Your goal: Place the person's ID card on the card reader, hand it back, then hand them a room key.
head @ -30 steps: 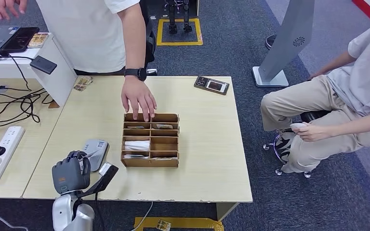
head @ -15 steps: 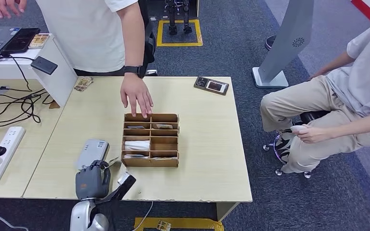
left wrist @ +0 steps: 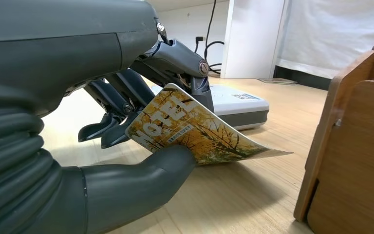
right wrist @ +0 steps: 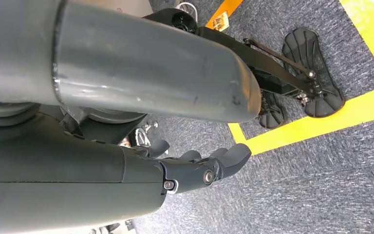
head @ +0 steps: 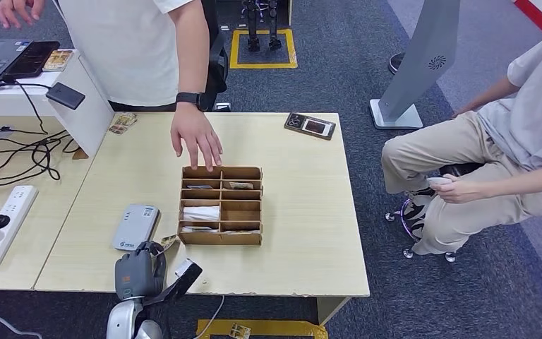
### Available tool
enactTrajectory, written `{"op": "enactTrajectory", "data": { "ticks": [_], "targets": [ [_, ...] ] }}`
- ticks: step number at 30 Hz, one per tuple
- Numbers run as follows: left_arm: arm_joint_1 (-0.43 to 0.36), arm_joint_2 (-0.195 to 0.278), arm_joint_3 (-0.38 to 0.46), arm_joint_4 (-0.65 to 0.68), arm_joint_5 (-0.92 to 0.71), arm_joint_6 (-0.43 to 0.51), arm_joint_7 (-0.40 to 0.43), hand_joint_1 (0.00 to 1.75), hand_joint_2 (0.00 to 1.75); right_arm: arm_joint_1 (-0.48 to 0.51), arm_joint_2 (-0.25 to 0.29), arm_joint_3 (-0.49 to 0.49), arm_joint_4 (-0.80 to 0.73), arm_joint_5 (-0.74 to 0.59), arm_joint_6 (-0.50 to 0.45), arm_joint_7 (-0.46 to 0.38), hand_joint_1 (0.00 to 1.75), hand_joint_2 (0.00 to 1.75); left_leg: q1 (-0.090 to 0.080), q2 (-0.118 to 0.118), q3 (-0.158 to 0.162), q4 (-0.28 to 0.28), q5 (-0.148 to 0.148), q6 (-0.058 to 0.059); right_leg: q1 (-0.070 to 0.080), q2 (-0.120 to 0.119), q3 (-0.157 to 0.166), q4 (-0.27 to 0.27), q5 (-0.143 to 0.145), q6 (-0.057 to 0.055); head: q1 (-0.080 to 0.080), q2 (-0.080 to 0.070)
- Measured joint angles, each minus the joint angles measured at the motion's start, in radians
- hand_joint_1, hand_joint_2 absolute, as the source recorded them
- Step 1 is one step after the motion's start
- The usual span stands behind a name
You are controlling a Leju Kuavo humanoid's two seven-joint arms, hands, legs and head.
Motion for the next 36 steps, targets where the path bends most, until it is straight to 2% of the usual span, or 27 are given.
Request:
{"op": "enactTrajectory", "data": {
  "ticks": [5, 11, 13, 15, 18, 21, 27, 32, 36],
  "targets": [
    [0.001, -0.001, 0.001, 0.001, 0.028, 0.000, -0.036, 1.75, 1.75, 0.001, 0.000, -0.001, 0.000, 0.000, -0.002, 0.000, 0.00, 0.00, 0.000, 0.000, 0.000, 0.000, 0.000, 0.000, 0.000, 0.000, 0.000, 0.000, 0.000, 0.000, 0.000, 0.000],
    [-0.006, -0.014, 0.034, 0.010, 0.140, 0.000, -0.171, 1.75, 1.75, 0.003, 0.000, -0.006, 0.000, 0.000, -0.003, -0.001, 0.00, 0.00, 0.000, 0.000, 0.000, 0.000, 0.000, 0.000, 0.000, 0.000, -0.001, 0.000, 0.000, 0.000, 0.000, 0.000],
    [-0.015, -0.018, 0.044, 0.021, 0.271, -0.004, -0.233, 1.75, 1.75, 0.004, 0.000, -0.007, 0.000, 0.000, -0.005, -0.001, 0.00, 0.00, 0.000, 0.000, 0.000, 0.000, 0.000, 0.000, 0.000, 0.000, -0.001, 0.000, 0.000, 0.000, 0.000, 0.000],
    [-0.025, -0.019, 0.031, 0.028, 0.512, -0.035, -0.250, 1.75, 1.75, 0.005, 0.000, -0.008, 0.000, 0.000, -0.008, -0.001, 0.00, 0.00, 0.000, 0.001, 0.000, 0.000, 0.000, 0.000, 0.000, 0.001, -0.002, 0.000, 0.000, 0.000, 0.000, 0.000],
    [-0.037, -0.017, -0.062, -0.034, 0.935, -0.139, -0.139, 1.75, 1.75, 0.011, 0.000, -0.008, 0.001, 0.000, -0.021, 0.000, 0.00, 0.00, 0.000, 0.000, -0.001, 0.000, 0.000, 0.000, 0.000, 0.000, -0.002, 0.000, 0.001, 0.000, 0.000, 0.000],
    [-0.044, -0.008, -0.183, -0.132, 1.159, -0.201, -0.035, 1.75, 1.75, 0.014, 0.000, -0.008, 0.001, 0.000, -0.029, 0.000, 0.00, 0.00, 0.000, -0.001, -0.002, 0.000, 0.001, 0.000, 0.000, -0.002, -0.002, 0.000, 0.001, 0.000, 0.000, 0.000],
    [-0.081, 0.011, -0.311, -0.224, 1.384, -0.248, 0.051, 1.75, 1.75, 0.013, 0.000, 0.001, 0.001, 0.000, -0.020, 0.003, 0.00, 0.00, 0.000, 0.000, -0.002, 0.000, 0.001, 0.000, 0.000, 0.000, -0.003, 0.000, 0.001, 0.000, 0.000, 0.000],
    [-0.155, 0.035, -0.356, -0.226, 1.425, -0.229, 0.087, 1.75, 1.75, 0.007, 0.001, 0.015, 0.001, 0.000, -0.016, 0.013, 0.00, 0.00, 0.000, 0.000, -0.002, 0.000, 0.001, 0.001, 0.000, 0.000, -0.002, 0.000, 0.002, 0.001, 0.000, 0.000],
    [-0.168, 0.044, -0.375, -0.226, 1.435, -0.223, 0.086, 1.75, 1.75, 0.007, 0.002, 0.021, 0.001, 0.000, -0.016, 0.013, 0.00, 0.00, 0.000, 0.000, -0.002, 0.000, 0.001, 0.001, 0.000, 0.001, -0.003, 0.000, 0.002, 0.001, 0.000, 0.000]
  ]
}}
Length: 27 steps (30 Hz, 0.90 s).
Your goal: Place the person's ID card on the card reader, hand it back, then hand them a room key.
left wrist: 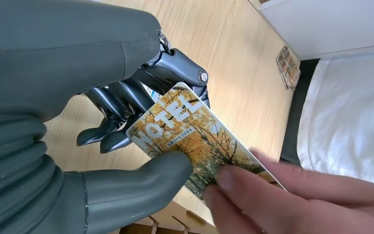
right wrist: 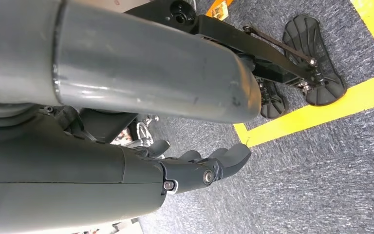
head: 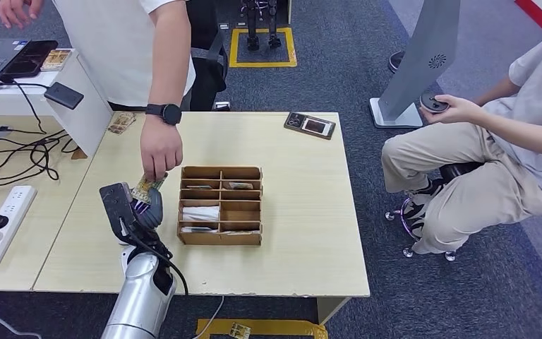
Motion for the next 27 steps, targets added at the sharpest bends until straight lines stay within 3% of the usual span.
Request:
{"op": "enactTrajectory", "data": {
  "ticks": [7, 16, 20, 27],
  "targets": [
    [-0.052, 0.016, -0.006, 0.042, 0.079, 0.015, 0.037, 1.75, 1.75, -0.010, 0.007, 0.010, 0.000, 0.000, 0.013, 0.005, 0.00, 0.00, 0.000, 0.000, -0.001, 0.000, 0.000, 0.000, 0.000, 0.000, -0.001, 0.000, 0.000, 0.000, 0.000, 0.000],
    [-0.113, 0.030, -0.008, 0.097, 0.120, 0.048, 0.019, 1.75, 1.75, -0.020, 0.016, 0.016, 0.000, 0.000, 0.013, 0.007, 0.00, 0.00, 0.000, 0.001, -0.001, 0.000, 0.000, 0.000, 0.000, 0.002, -0.001, 0.000, 0.000, 0.000, 0.000, 0.000],
    [-0.128, 0.033, -0.021, 0.095, 0.118, 0.063, 0.009, 0.03, 1.75, -0.022, 0.020, 0.016, 0.000, 0.000, 0.013, 0.003, 0.00, 0.00, 0.000, 0.001, -0.001, 0.000, 0.000, 0.000, 0.000, 0.002, -0.001, 0.000, 0.000, 0.000, 0.000, 0.000],
    [-0.131, 0.029, -0.037, 0.034, 0.158, 0.119, -0.043, 0.00, 1.75, -0.023, 0.025, 0.016, 0.000, 0.000, 0.011, 0.003, 0.00, 0.00, 0.000, 0.001, -0.001, 0.000, 0.000, 0.000, 0.000, 0.002, -0.001, 0.000, 0.000, 0.000, 0.000, 0.000]
  ]
}}
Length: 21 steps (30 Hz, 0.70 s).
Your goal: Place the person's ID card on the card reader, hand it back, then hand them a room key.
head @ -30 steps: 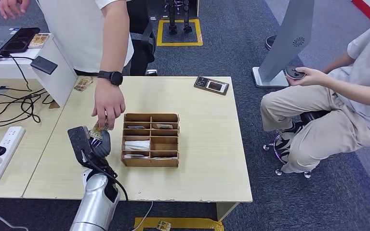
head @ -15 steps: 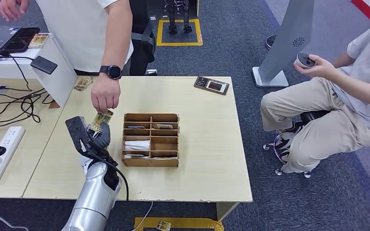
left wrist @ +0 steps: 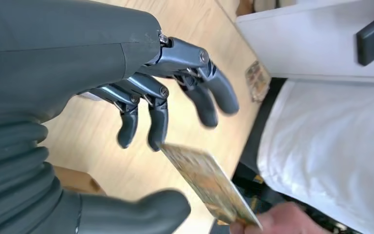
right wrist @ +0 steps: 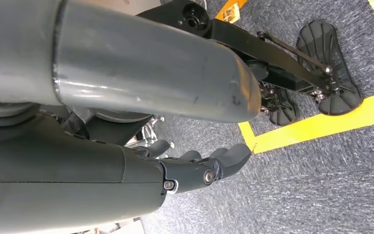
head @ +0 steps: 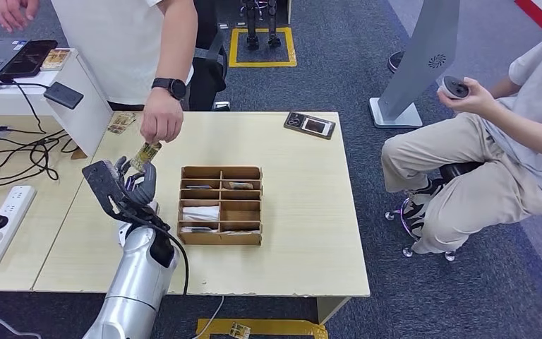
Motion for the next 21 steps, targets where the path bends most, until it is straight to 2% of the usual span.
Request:
{"op": "enactTrajectory", "data": {
  "ticks": [4, 19, 21],
  "targets": [
    [0.000, 0.000, -0.016, -0.046, 0.008, 0.028, -0.019, 0.00, 0.00, -0.001, 0.001, 0.000, 0.000, 0.000, 0.000, 0.000, 0.00, 0.00, 0.000, 0.000, 0.000, 0.000, 0.000, 0.000, 0.000, 0.000, 0.000, 0.000, 0.000, 0.000, 0.000, 0.000],
    [0.008, 0.000, -0.033, -0.085, 0.052, 0.034, -0.037, 0.00, 0.00, -0.006, 0.002, 0.000, 0.000, 0.000, -0.001, 0.000, 0.00, 0.00, 0.000, 0.000, 0.000, 0.000, 0.000, 0.000, 0.000, 0.000, 0.000, 0.000, 0.000, 0.000, 0.000, 0.000],
    [0.015, 0.000, -0.034, -0.093, 0.039, 0.042, -0.058, 0.00, 0.87, -0.006, 0.002, 0.000, 0.000, 0.000, -0.003, -0.001, 0.00, 0.00, 0.000, 0.000, 0.000, 0.000, 0.000, 0.000, 0.000, 0.000, 0.000, 0.000, 0.000, 0.000, 0.000, 0.000]
  ]
}}
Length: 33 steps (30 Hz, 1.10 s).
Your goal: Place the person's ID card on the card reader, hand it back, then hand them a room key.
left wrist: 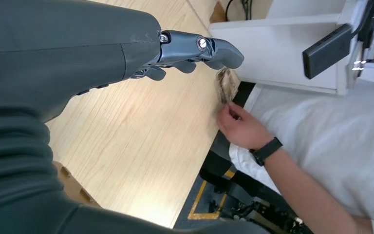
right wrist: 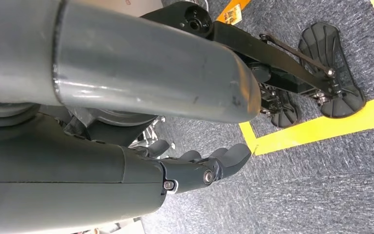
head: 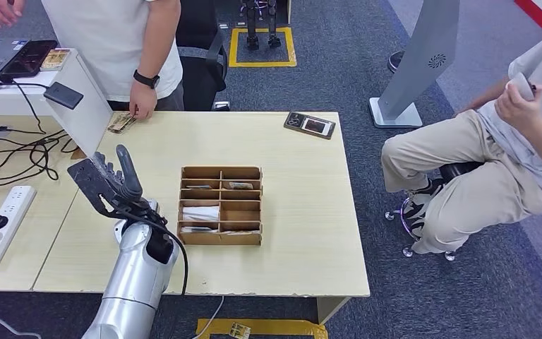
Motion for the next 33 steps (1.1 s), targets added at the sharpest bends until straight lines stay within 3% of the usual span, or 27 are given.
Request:
{"op": "enactTrajectory", "data": {
  "ticks": [2, 7, 14, 22, 24, 28, 33],
  "targets": [
    [0.016, 0.001, -0.005, -0.020, -0.040, 0.008, -0.037, 0.00, 1.75, 0.001, 0.000, 0.000, 0.000, 0.000, -0.004, -0.002, 0.00, 0.00, 0.000, 0.000, 0.000, 0.000, 0.000, 0.000, 0.000, 0.000, 0.000, 0.000, 0.000, 0.000, 0.000, 0.000],
    [0.137, 0.013, -0.054, -0.157, -0.201, -0.057, -0.122, 0.00, 1.75, 0.007, 0.000, 0.000, 0.000, 0.000, -0.014, -0.019, 0.00, 0.00, 0.000, 0.001, 0.000, 0.000, -0.001, 0.000, 0.000, 0.001, 0.000, 0.000, 0.000, 0.000, 0.000, 0.000],
    [0.358, 0.018, -0.175, -0.405, -0.225, -0.202, -0.192, 0.00, 1.75, 0.025, -0.001, -0.012, 0.000, 0.000, -0.040, -0.033, 0.00, 0.00, 0.000, 0.001, -0.001, 0.000, -0.002, 0.001, 0.000, 0.001, -0.001, -0.001, -0.002, 0.000, 0.000, 0.000],
    [0.449, 0.034, -0.300, -0.530, -0.281, -0.258, -0.226, 0.00, 1.75, 0.032, -0.008, -0.021, 0.000, 0.000, -0.046, -0.040, 0.00, 0.00, 0.000, 0.001, -0.001, 0.000, -0.002, 0.001, 0.000, 0.000, 0.000, -0.001, -0.001, 0.000, 0.000, 0.000],
    [0.456, 0.043, -0.327, -0.535, -0.417, -0.189, -0.225, 0.00, 1.75, 0.032, -0.009, -0.023, 0.000, 0.000, -0.045, -0.041, 0.00, 0.00, 0.000, 0.001, 0.000, 0.000, -0.002, 0.001, 0.000, 0.000, 0.000, -0.001, -0.001, 0.001, 0.000, 0.000],
    [0.459, 0.057, -0.364, -0.516, -0.844, 0.017, -0.173, 0.00, 1.75, 0.030, -0.011, -0.029, 0.000, 0.000, -0.032, -0.041, 0.00, 0.00, 0.000, 0.001, 0.000, 0.000, -0.002, 0.001, 0.000, 0.000, 0.000, -0.001, -0.001, 0.000, 0.000, 0.000],
    [0.466, 0.050, -0.358, -0.478, -1.216, 0.047, -0.150, 0.00, 1.75, 0.024, -0.012, -0.035, 0.000, 0.000, -0.012, -0.041, 0.00, 0.00, 0.000, 0.001, -0.001, 0.000, -0.002, 0.001, 0.000, 0.001, 0.000, -0.001, -0.001, 0.000, 0.000, 0.000]
  ]
}}
